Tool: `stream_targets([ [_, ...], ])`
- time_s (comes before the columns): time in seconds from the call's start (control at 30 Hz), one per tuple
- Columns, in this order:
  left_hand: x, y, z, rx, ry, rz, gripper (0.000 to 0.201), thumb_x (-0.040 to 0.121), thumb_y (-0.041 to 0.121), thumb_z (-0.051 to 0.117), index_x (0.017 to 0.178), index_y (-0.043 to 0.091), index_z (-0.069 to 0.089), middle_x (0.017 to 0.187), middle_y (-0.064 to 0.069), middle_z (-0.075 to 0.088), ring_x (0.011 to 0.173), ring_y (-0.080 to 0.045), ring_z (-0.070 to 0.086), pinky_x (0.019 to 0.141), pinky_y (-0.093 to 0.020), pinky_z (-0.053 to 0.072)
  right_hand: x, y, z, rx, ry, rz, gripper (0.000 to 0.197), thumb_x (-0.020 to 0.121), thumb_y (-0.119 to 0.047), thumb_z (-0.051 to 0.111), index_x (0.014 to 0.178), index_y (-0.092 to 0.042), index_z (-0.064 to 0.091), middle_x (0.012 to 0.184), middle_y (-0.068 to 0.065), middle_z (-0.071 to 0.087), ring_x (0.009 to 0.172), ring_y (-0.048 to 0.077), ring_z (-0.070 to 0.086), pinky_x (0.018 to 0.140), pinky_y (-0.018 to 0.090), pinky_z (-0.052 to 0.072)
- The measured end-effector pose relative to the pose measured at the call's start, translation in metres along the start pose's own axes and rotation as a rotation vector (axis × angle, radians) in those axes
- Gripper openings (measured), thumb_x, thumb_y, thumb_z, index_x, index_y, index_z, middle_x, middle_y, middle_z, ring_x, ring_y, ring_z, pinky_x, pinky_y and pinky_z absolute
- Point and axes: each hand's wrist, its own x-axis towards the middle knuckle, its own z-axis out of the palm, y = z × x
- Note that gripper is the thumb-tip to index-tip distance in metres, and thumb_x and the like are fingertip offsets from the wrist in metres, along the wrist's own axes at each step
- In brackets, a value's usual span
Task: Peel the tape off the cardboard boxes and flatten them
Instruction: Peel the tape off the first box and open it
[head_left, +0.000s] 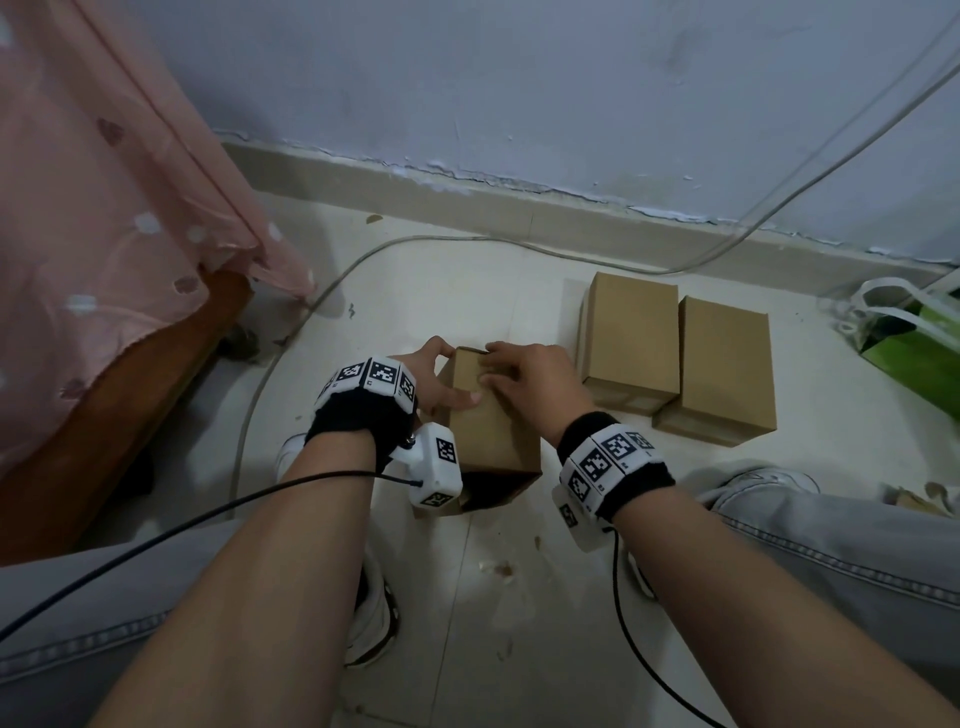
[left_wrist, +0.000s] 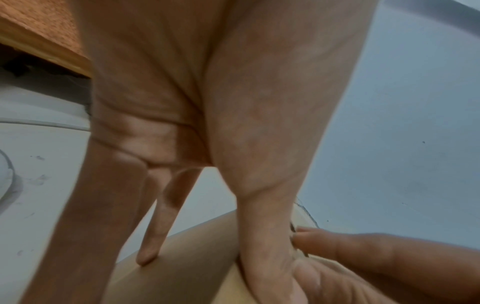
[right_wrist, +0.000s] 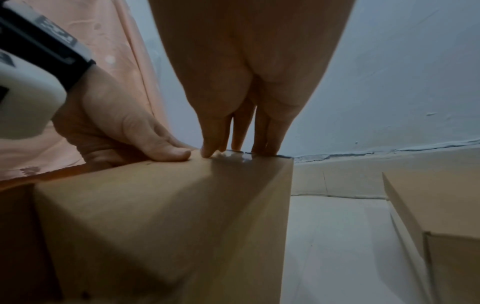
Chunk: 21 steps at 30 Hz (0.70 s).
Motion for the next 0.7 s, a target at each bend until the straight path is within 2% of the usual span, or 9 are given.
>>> stream_targets([
  [0.13, 0.000, 0.000, 0.001, 0.001, 0.004, -0.009, 0.077, 0.074, 0.061, 0.071, 0.134, 0.034, 0.031, 0.105, -0.007, 0.068, 0.088, -0.029, 0.069, 0.085, -0.041, 0.056, 0.000, 0.002, 0.008, 0.036, 0.088, 0.019, 0.021, 0.092, -0.022, 0.065, 0.109, -0.015, 0.076, 0.126, -0.005, 0.068, 0.114, 0.020, 0.064, 0.103, 0.033, 0.045],
  [0.23, -0.001, 0.001, 0.001, 0.009, 0.005, -0.009, 0.077, 0.074, 0.062, 0.071, 0.134, 0.035, 0.031, 0.104, -0.006, 0.069, 0.087, -0.029, 0.069, 0.086, -0.042, 0.056, 0.002, 0.001, 0.010, -0.109, 0.087, -0.046, 0.020, 0.096, -0.022, 0.058, 0.106, -0.015, 0.074, 0.115, 0.001, 0.073, 0.102, 0.027, 0.067, 0.091, 0.039, 0.050],
  [0.3, -0.002, 0.002, 0.001, 0.007, 0.008, -0.004, 0.076, 0.074, 0.061, 0.072, 0.133, 0.035, 0.032, 0.102, -0.006, 0.069, 0.086, -0.028, 0.069, 0.085, -0.041, 0.056, 0.002, 0.002, 0.010, -0.205, 0.075, -0.076, 0.020, 0.098, -0.021, 0.052, 0.103, -0.013, 0.069, 0.100, 0.006, 0.073, 0.091, 0.029, 0.066, 0.081, 0.038, 0.051],
  [0.37, -0.003, 0.005, 0.002, -0.002, 0.009, 0.004, 0.076, 0.074, 0.061, 0.072, 0.133, 0.035, 0.032, 0.101, -0.006, 0.068, 0.086, -0.029, 0.069, 0.085, -0.040, 0.056, 0.002, 0.004, 0.009, -0.213, 0.068, -0.067, 0.015, 0.099, -0.017, 0.049, 0.101, -0.011, 0.063, 0.095, 0.008, 0.070, 0.087, 0.029, 0.064, 0.075, 0.035, 0.050],
  [0.5, -0.005, 0.009, 0.001, 0.004, -0.015, 0.012, 0.078, 0.075, 0.057, 0.073, 0.136, 0.034, 0.031, 0.108, -0.007, 0.065, 0.086, -0.029, 0.066, 0.086, -0.040, 0.055, 0.005, 0.010, 0.000, -0.035, 0.103, 0.024, 0.008, 0.096, -0.003, 0.046, 0.095, -0.009, 0.052, 0.095, 0.005, 0.058, 0.084, 0.022, 0.056, 0.070, 0.028, 0.040],
  [0.57, -0.004, 0.009, -0.001, -0.008, -0.042, 0.014, 0.079, 0.075, 0.056, 0.074, 0.137, 0.035, 0.031, 0.110, -0.008, 0.064, 0.088, -0.030, 0.067, 0.087, -0.041, 0.055, 0.010, 0.014, -0.006, 0.085, 0.148, 0.088, 0.010, 0.097, -0.003, 0.045, 0.092, -0.010, 0.051, 0.092, 0.004, 0.059, 0.084, 0.021, 0.056, 0.069, 0.027, 0.040],
  [0.7, -0.002, 0.008, -0.004, -0.008, -0.049, 0.012, 0.075, 0.075, 0.055, 0.075, 0.134, 0.037, 0.033, 0.107, -0.008, 0.066, 0.081, -0.030, 0.069, 0.087, -0.044, 0.056, 0.018, 0.013, -0.010, 0.175, 0.128, 0.127, 0.010, 0.099, -0.008, 0.044, 0.094, -0.009, 0.053, 0.091, 0.003, 0.065, 0.084, 0.018, 0.060, 0.066, 0.022, 0.044],
])
